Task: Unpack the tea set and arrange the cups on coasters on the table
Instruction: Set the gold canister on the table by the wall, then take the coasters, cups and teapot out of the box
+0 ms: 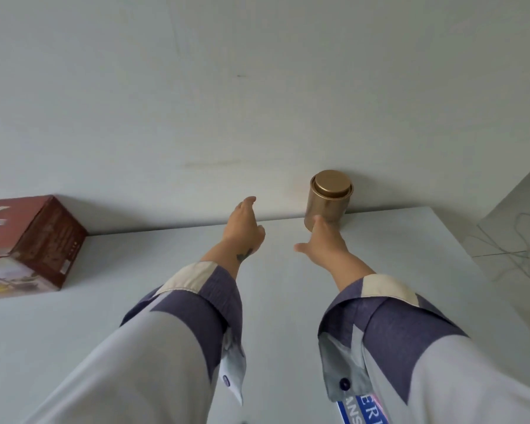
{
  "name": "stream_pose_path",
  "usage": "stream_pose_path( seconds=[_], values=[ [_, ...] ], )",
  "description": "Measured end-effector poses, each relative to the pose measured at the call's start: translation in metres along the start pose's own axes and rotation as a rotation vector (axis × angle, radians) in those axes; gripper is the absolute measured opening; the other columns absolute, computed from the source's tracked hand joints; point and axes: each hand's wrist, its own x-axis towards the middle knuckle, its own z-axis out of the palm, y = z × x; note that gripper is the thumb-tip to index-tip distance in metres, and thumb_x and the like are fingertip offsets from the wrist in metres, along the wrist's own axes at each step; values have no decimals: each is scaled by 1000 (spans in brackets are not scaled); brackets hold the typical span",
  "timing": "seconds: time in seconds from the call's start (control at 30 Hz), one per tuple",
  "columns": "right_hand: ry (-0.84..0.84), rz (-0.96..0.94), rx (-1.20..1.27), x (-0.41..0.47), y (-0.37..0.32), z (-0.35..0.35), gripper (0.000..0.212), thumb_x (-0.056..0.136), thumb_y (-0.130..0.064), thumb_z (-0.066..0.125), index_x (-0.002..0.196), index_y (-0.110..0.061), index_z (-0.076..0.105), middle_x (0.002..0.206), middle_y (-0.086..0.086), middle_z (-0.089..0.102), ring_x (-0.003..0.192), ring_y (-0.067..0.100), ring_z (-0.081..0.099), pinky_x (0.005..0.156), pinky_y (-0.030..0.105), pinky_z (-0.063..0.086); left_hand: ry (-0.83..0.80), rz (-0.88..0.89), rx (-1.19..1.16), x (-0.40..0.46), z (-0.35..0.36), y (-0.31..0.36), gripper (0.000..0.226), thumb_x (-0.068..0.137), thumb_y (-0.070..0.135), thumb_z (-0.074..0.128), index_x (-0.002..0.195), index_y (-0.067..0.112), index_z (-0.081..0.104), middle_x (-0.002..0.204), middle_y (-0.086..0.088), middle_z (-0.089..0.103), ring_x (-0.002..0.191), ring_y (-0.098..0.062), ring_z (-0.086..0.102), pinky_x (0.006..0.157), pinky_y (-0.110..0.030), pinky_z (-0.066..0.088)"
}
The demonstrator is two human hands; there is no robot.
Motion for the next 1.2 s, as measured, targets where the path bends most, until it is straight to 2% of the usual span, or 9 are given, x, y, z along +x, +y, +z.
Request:
stream_pose_path(
  seconds=[0.2,0.33,0.5,0.7,0.87,0.97,1.07,1.13,1.2],
  values=[
    [-43,-163,39,-39,-112,27,61,82,-30,69,132,-10,39,130,10,50,117,27,50,92,33,41,84,-20,76,-35,-117,-73,57,91,12,51,144,12,29,147,-5,38,133,-24,36,104,-30,31],
    [-53,-233,49,-68,-191,64,57,83,-31,68,128,-8,43,124,10,53,114,27,52,92,33,42,121,-95,98,-62,-194,-147,59,88,11,54,143,13,32,145,-9,40,126,-28,44,98,-33,40],
    [-95,-291,61,-93,-280,127,49,84,-31,65,124,-8,46,121,9,55,109,28,55,87,33,44,225,-189,144,-90,-272,-248,58,87,13,54,142,10,34,143,-12,41,128,-28,42,101,-38,38],
    [-130,-333,38,-109,-354,203,50,88,-33,61,127,-6,47,126,10,56,117,28,52,92,31,40,301,-267,154,-113,-324,-348,67,87,31,62,143,12,32,148,-8,33,134,-24,35,109,-39,34],
    [-111,-305,99,-109,-388,248,50,90,-36,57,130,-8,47,131,9,55,118,26,51,90,30,40,313,-352,30,-113,-338,-405,76,84,41,63,143,10,26,144,-10,34,126,-25,42,101,-40,41],
    [-101,-241,215,-102,-402,267,40,92,-37,52,123,-11,53,115,4,62,95,22,57,74,27,41,318,-388,-114,-106,-339,-425,82,86,40,62,147,7,17,141,-9,38,120,-22,47,95,-37,44],
    [-79,-165,320,-99,-409,284,33,93,-34,51,119,-13,53,112,3,62,87,20,55,72,31,44,344,-425,-229,-99,-336,-435,66,88,34,60,140,5,30,113,-3,60,83,-13,57,70,-28,43],
    [-38,-145,341,-99,-411,290,32,93,-32,51,119,-14,52,115,4,62,93,23,57,80,36,49,373,-425,-242,-97,-333,-440,42,89,31,59,122,9,45,111,-4,61,84,-16,56,71,-30,43],
    [-14,-142,327,-102,-412,291,30,94,-31,50,119,-15,53,116,4,63,94,23,57,81,36,49,380,-429,-268,-99,-331,-441,31,90,27,59,115,12,49,114,-5,59,90,-19,56,75,-30,43]
  ],
)
